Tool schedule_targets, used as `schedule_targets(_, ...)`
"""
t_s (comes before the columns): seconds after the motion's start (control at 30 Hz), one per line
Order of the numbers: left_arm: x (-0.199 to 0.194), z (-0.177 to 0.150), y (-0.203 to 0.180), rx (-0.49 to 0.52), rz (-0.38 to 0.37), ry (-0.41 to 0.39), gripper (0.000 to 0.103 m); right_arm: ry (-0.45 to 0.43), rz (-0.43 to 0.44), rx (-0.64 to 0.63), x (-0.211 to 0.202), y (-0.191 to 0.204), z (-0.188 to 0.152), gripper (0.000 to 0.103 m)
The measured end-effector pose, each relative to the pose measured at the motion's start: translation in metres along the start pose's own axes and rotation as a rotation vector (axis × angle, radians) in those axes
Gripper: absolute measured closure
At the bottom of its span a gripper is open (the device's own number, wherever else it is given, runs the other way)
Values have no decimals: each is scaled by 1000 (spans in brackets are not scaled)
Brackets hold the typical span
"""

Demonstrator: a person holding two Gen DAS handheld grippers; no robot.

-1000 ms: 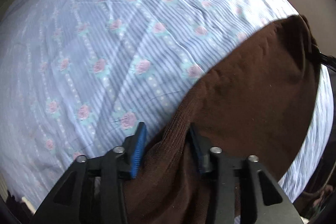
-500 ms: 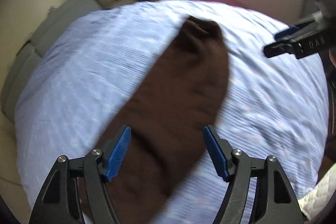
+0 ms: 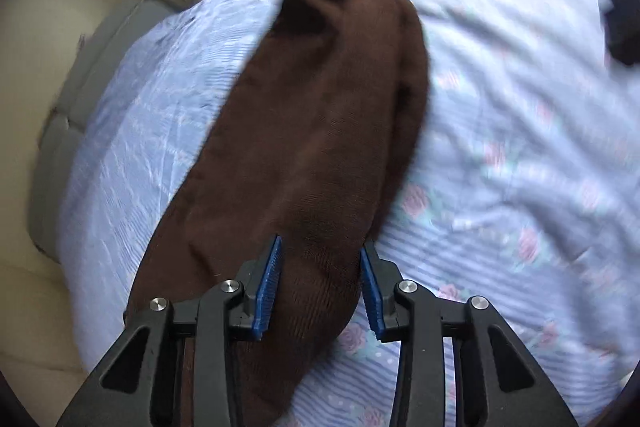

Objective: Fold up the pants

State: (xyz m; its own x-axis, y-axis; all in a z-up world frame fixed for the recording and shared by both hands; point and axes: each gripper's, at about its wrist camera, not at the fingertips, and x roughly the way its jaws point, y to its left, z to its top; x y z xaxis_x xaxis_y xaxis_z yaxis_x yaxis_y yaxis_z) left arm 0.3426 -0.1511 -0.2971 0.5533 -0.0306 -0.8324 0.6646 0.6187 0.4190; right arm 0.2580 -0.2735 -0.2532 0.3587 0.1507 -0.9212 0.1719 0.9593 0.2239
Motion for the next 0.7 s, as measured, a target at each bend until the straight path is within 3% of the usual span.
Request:
schedule_targets(0.07, -5, 0, 33, -129, -57, 6, 65, -6, 31, -21, 4, 4, 8, 38)
schedule_targets(0.13, -5, -3, 71, -273, -161, 23, 65, -19, 72, -56, 7, 13, 18, 38)
schedule_targets(0.2, 1, -7, 100, -370, -207, 36, 63, -14, 138, -99, 15, 23, 30, 38)
schedule_targets(0.4, 20, -12, 140, -476, -317, 83, 61, 55, 348, -355, 56, 92, 70, 38)
schedule_targets(0.6, 29, -26, 158, -520, -270, 103, 59, 159, 408, -559, 100, 158, 83, 39)
schedule_targets(0.7, 35, -30, 167, -575, -319, 114, 57, 183, 437, -576, 113, 176, 87, 39)
